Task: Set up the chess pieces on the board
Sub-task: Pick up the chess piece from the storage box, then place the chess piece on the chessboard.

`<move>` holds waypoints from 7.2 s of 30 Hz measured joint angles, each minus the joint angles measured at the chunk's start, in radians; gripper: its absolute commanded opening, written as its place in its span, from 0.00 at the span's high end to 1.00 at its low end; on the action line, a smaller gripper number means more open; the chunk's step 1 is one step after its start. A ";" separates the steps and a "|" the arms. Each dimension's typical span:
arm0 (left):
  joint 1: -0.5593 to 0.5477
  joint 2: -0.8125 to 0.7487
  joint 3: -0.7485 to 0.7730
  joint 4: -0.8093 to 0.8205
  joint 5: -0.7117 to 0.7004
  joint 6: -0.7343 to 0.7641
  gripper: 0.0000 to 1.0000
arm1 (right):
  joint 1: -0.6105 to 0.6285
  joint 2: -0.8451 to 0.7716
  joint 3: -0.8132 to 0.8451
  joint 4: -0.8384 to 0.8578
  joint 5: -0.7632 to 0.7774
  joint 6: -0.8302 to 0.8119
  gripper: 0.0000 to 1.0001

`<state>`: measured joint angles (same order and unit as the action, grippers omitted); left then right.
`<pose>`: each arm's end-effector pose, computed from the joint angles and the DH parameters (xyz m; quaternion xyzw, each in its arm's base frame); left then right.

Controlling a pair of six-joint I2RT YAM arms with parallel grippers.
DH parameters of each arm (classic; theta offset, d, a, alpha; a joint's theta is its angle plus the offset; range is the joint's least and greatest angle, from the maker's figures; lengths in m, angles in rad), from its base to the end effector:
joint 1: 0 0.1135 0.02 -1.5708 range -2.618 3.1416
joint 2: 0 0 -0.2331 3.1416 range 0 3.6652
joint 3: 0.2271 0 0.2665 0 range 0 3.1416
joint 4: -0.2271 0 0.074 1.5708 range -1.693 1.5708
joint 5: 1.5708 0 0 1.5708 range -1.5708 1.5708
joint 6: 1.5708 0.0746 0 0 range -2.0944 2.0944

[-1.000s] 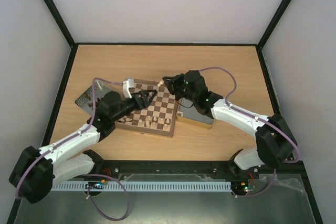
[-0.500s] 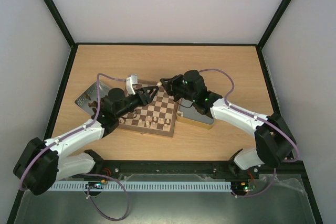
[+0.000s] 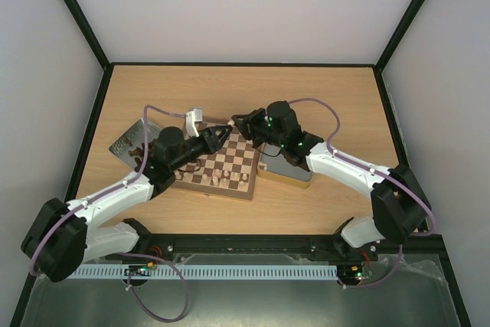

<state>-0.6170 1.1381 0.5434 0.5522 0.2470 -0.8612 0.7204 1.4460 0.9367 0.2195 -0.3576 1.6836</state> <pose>0.2481 -0.1984 0.2231 -0.0027 0.7215 -0.5283 0.4476 0.2720 0.2735 0.2295 0.2713 0.7485 0.5999 0.0790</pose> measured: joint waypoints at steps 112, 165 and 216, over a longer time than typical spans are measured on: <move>0.303 -0.067 0.361 -0.936 0.213 0.236 0.30 | 0.059 0.126 -0.042 0.341 -0.303 -1.168 0.92; 0.161 -0.096 0.194 -0.879 -0.169 0.296 0.97 | 0.124 0.016 -0.167 0.332 0.118 -1.256 0.40; -0.050 -0.001 -0.015 -0.668 -0.534 0.207 0.49 | 0.078 -0.004 -0.188 0.259 0.217 -1.157 0.40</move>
<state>-0.6670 1.1370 0.5282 -0.1154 -0.2867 -0.6544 0.7982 1.4422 0.7486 0.4786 -0.1406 0.5270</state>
